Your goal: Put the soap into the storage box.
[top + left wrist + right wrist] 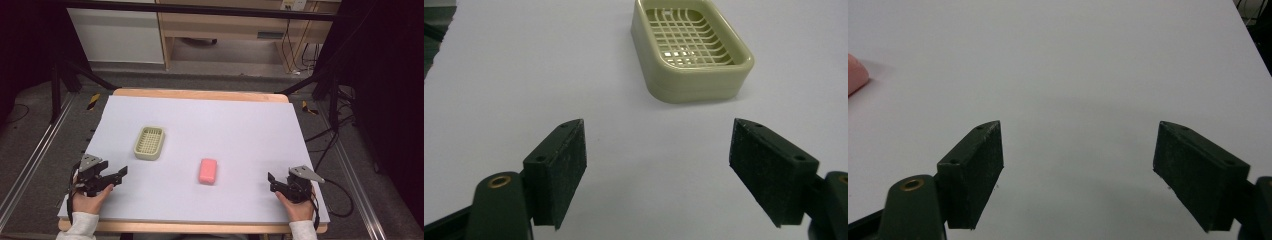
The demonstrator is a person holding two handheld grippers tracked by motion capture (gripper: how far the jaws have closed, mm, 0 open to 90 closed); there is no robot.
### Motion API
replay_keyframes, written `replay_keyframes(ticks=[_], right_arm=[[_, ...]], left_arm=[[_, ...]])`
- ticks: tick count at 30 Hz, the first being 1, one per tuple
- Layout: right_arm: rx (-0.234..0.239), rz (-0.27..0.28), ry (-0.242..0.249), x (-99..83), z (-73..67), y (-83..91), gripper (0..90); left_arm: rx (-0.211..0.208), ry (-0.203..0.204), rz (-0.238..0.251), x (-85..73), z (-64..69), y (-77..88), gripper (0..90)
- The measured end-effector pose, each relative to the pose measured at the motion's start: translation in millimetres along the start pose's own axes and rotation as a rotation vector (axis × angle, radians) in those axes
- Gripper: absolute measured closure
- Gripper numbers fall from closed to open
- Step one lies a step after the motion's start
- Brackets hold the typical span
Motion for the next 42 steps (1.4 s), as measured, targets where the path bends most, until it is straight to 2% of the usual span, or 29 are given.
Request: replay_keyframes(ticks=[10, 20, 23, 42], right_arm=[[0.015, -0.001, 0.005, -1.6, -3.2, -0.7, 21.7], [0.024, 0.016, -0.002, -0.4, -5.9, 1.4, 22.5], [0.024, 0.0, 0.005, -2.7, -7.0, 0.6, 22.7], [0.037, 0.004, 0.002, -2.0, -10.5, 0.3, 24.8]], left_arm=[[-0.017, -0.007, 0.001, 1.9, 7.8, 0.4, 23.6], [-0.042, -0.028, -0.001, 3.8, 25.3, -2.2, 23.4], [-0.054, -0.036, -0.007, 3.5, 31.4, -3.8, 23.5], [-0.093, -0.055, -0.007, 7.3, 57.6, -8.8, 24.2]])
Point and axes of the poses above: each handheld gripper's, and its own axes: y roughly backward along the jaws, x roughly out of its top, z roughly to its right, the point moved 9 cm from there along -y, roughly forward along the jaws, and after that the axes turned 5 degrees about z, right-handed, at the moved point
